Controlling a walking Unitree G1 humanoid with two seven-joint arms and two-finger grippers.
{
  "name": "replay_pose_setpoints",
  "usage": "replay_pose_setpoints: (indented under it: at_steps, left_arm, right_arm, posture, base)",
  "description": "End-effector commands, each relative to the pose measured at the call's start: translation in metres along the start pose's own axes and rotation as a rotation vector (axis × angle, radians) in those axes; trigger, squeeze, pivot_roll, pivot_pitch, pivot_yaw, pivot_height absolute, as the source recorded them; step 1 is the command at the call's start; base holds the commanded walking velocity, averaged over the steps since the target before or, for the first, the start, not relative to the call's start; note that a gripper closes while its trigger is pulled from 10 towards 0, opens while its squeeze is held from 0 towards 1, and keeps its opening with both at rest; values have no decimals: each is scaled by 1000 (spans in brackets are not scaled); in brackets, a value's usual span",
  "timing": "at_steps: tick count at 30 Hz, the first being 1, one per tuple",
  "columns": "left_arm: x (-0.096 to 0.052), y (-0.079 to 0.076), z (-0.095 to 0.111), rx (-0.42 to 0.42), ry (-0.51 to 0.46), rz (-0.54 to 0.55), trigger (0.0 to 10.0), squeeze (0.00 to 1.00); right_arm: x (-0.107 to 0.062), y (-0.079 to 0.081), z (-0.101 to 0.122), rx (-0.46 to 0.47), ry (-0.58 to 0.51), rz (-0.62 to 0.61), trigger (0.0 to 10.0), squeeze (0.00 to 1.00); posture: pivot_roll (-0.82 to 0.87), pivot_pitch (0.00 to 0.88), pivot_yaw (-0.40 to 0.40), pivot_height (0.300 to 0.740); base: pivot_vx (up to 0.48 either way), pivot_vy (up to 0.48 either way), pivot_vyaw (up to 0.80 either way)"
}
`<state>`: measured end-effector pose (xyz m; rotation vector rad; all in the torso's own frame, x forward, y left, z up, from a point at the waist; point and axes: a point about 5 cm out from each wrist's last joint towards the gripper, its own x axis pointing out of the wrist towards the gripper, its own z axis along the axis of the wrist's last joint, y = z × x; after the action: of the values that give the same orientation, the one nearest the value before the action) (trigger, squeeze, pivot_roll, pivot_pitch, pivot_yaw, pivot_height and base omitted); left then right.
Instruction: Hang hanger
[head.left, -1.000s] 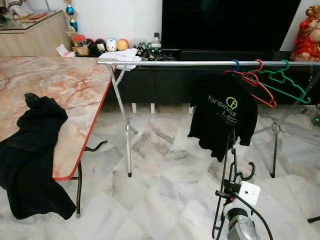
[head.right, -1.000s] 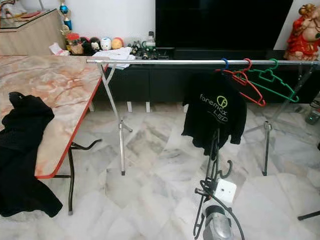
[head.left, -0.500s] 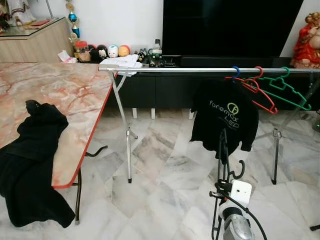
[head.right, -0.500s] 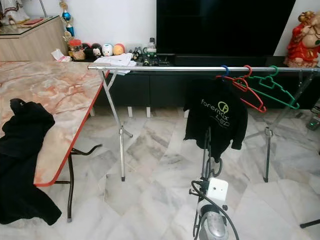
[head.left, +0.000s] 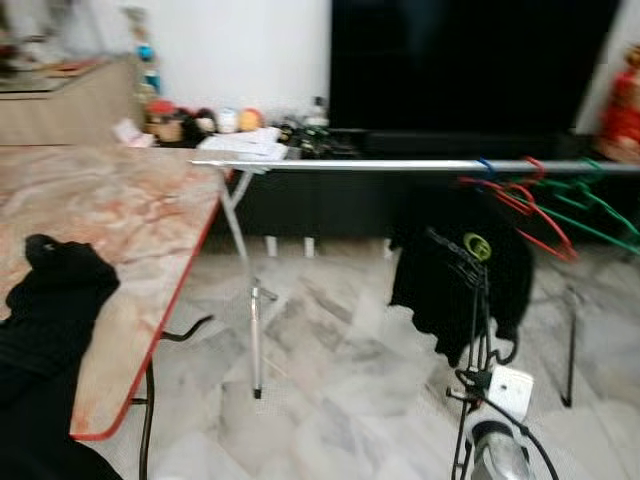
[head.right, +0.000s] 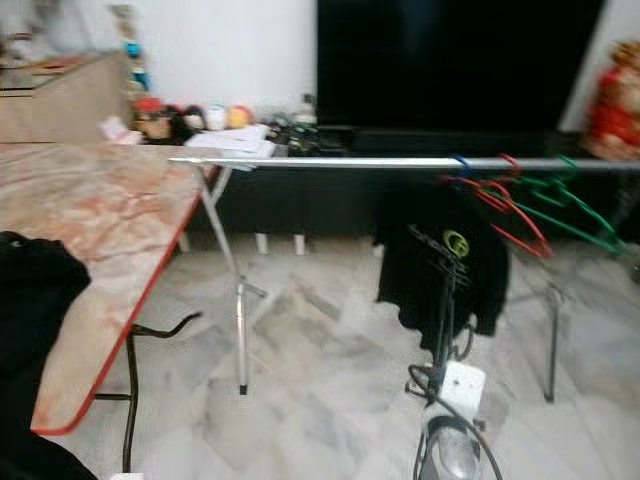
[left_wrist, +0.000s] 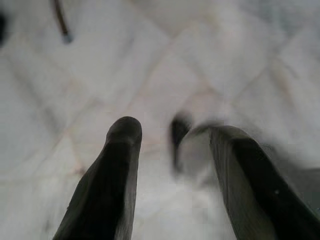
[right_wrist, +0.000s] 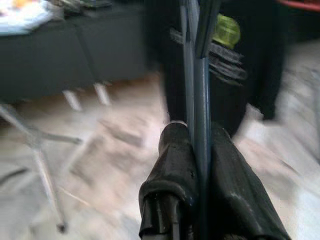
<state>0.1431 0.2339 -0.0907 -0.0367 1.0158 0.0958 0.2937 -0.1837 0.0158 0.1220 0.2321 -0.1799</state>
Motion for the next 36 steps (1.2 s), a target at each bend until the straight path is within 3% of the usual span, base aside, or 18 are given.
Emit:
replay_pose_setpoints:
  at_steps: [1, 10, 22, 36]
  left_arm:
    - [0, -2, -6, 10, 29, -5, 10000, 0]
    - [0, -6, -7, 12, 35, -17, 10000, 0]
    - [-2, 2, -13, 17, 69, 1, 10000, 0]
    - [-2, 0, -17, 21, 83, 2, 10000, 0]
  right_arm:
    - [-2, 3, -3, -28, 11, 33, 10000, 0]
    - [0, 4, -1, -31, 9, 53, 10000, 0]
    - [0, 6, -3, -31, 35, 83, 10000, 0]
    - [3, 2, -2, -48, 59, 81, 10000, 0]
  posture:
    - [11, 0, 7, 740]
    - [9, 0, 9, 740]
    - [15, 0, 9, 740]
    - [18, 2, 7, 740]
  base:
    - [371, 0, 0]
    - [375, 0, 334]
    - [383, 0, 0]
    - [387, 0, 0]
